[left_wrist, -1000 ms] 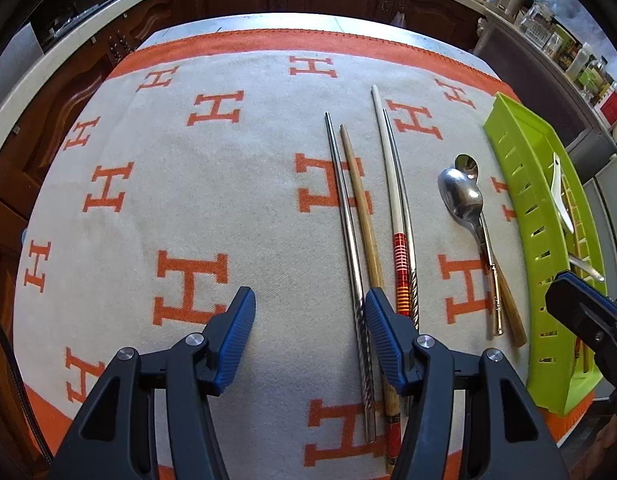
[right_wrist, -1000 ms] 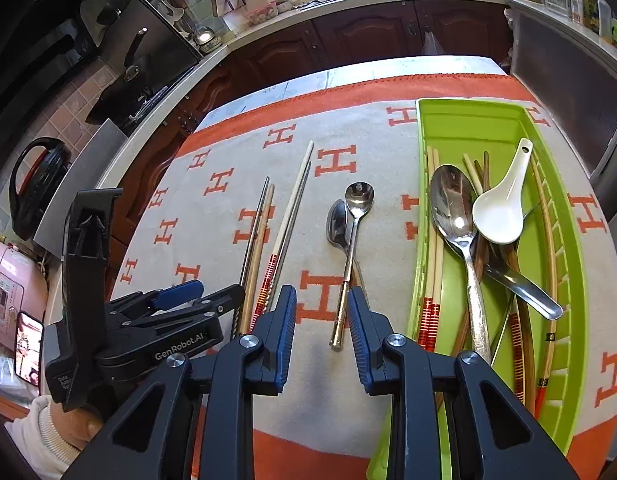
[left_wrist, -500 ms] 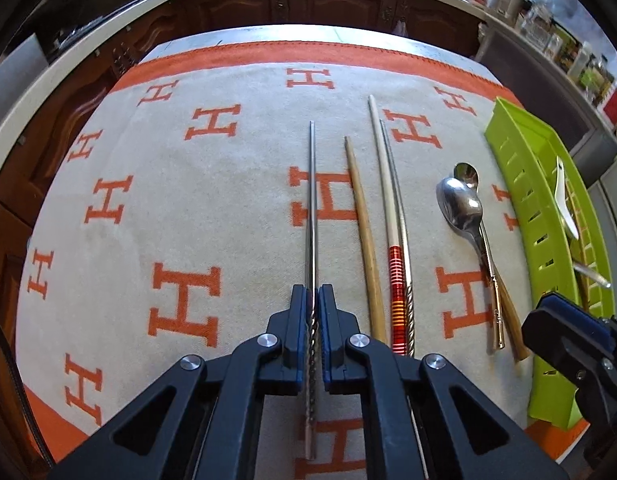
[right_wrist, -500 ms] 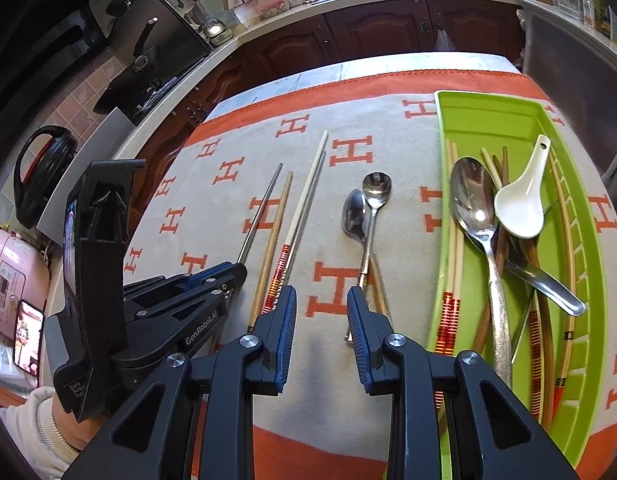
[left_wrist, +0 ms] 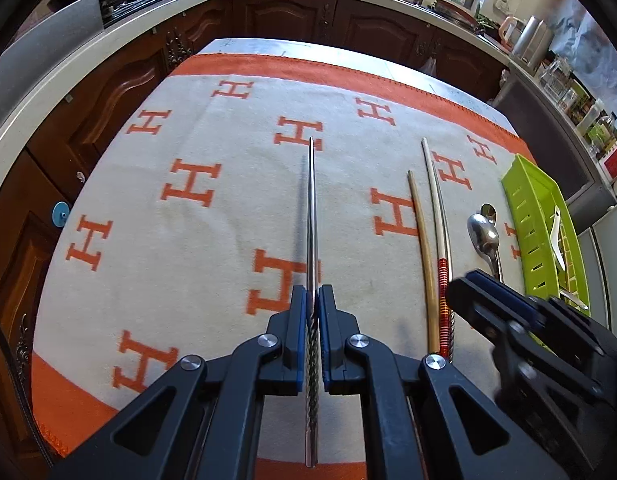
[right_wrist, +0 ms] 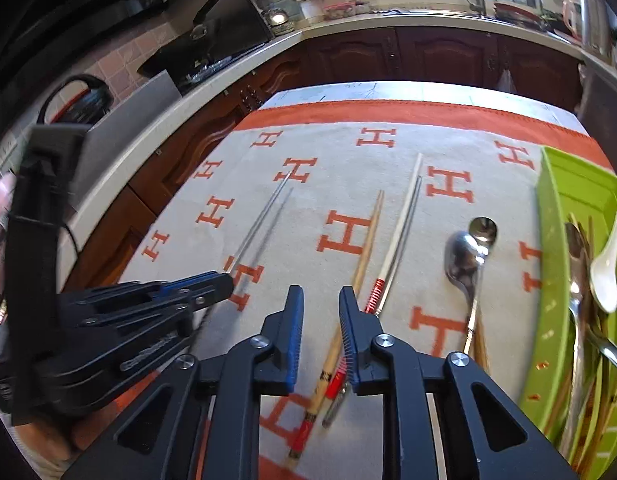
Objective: Organize utensils
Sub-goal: 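Grasp a steel chopstick with the left tool while the right grasps a plain wooden chopstick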
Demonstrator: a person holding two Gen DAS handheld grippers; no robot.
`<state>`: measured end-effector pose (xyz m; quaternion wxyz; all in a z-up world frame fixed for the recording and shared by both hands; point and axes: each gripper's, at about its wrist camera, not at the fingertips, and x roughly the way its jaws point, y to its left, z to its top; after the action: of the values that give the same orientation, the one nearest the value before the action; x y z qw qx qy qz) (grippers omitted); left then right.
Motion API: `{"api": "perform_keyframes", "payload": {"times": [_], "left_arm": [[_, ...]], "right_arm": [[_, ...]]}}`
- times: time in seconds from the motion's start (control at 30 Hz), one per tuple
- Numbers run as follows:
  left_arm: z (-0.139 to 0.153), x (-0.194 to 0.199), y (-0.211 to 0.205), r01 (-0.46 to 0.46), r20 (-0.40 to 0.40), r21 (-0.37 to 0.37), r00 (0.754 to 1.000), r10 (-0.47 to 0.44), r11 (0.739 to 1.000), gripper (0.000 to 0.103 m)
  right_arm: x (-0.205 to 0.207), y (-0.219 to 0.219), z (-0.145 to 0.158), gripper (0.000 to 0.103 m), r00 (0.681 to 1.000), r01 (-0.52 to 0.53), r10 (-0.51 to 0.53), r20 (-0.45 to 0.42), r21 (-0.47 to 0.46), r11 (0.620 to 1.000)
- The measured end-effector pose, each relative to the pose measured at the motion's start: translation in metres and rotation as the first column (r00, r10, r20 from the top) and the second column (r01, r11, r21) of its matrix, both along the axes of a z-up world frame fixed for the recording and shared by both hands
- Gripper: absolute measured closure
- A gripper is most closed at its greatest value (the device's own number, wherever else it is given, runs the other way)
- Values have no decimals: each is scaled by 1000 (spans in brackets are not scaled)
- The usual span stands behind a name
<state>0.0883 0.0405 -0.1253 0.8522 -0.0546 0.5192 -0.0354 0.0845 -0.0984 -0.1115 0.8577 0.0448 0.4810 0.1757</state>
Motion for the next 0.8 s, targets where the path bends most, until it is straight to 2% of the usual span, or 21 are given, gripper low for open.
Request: {"api": "perform_keyframes", "payload": {"times": [0.37,0.43,0.57,0.67,0.8], "left_arm": [[-2,-11,37,-28,17,-60,999,29,998,99],[-3,-13,41,-29,14,-72,999,30,997,99],[-3,-17,48,-33,13,-94,999,34,995,99],[1,-22,54,-34,27,-105,999,36,994,99],[7,-32,61,-41,41,-121,998,46,992,99]], "right_arm": [[26,25,-33,87,998,57,-63,-27,-177,983],[28,27,-40,87,996,52,-64,-62,-181,982],[25,41,-41,88,998,61,-66,-14,-256,965],[21,44,-40,96,996,79,-85,-13,-251,965],[21,41,-38,97,992,107,-117,-39,-213,971]]}}
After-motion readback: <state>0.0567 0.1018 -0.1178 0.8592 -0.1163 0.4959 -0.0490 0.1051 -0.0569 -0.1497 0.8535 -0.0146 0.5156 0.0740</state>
